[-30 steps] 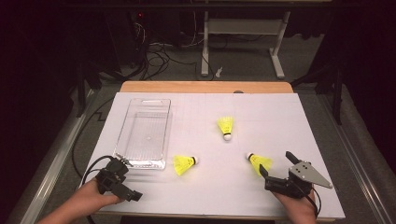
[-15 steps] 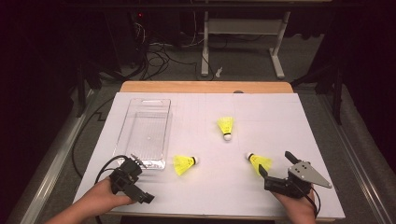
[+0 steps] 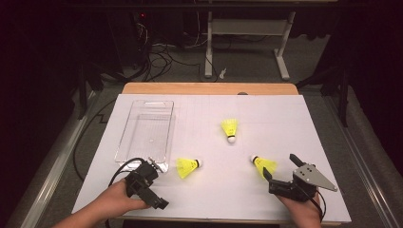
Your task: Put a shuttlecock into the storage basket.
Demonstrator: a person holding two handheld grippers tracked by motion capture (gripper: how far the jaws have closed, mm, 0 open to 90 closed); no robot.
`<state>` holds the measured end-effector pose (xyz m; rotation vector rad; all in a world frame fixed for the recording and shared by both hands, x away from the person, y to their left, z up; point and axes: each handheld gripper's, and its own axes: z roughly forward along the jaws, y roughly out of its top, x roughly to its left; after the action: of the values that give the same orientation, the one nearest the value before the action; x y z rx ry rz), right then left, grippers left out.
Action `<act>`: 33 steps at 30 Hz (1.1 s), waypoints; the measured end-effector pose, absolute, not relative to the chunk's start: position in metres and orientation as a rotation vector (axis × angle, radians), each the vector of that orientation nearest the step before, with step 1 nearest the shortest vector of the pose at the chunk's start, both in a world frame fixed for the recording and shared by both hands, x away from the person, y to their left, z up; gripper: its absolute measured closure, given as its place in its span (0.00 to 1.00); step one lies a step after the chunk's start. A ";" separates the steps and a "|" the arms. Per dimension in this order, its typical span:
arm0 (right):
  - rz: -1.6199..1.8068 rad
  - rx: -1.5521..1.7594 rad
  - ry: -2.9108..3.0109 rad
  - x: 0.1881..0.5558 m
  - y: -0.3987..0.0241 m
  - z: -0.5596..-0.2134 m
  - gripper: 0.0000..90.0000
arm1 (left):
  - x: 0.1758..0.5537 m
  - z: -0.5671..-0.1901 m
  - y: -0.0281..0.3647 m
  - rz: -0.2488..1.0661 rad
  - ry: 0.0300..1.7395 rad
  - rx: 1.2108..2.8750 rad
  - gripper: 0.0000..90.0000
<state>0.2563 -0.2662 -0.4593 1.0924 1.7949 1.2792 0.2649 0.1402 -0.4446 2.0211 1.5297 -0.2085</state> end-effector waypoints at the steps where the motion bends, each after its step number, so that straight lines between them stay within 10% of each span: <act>1: 1.280 1.092 1.795 0.256 -0.266 -0.459 0.00 | 0.265 -0.444 0.139 -0.211 1.523 2.025 0.01; 33: 1.294 1.084 1.794 0.256 -0.267 -0.458 0.00 | 0.278 -0.426 0.076 -0.238 1.410 2.108 0.06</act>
<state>0.2555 -0.2670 -0.4579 1.0838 1.7939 1.2937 0.2785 0.0757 -0.4264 2.1084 1.4096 -0.2382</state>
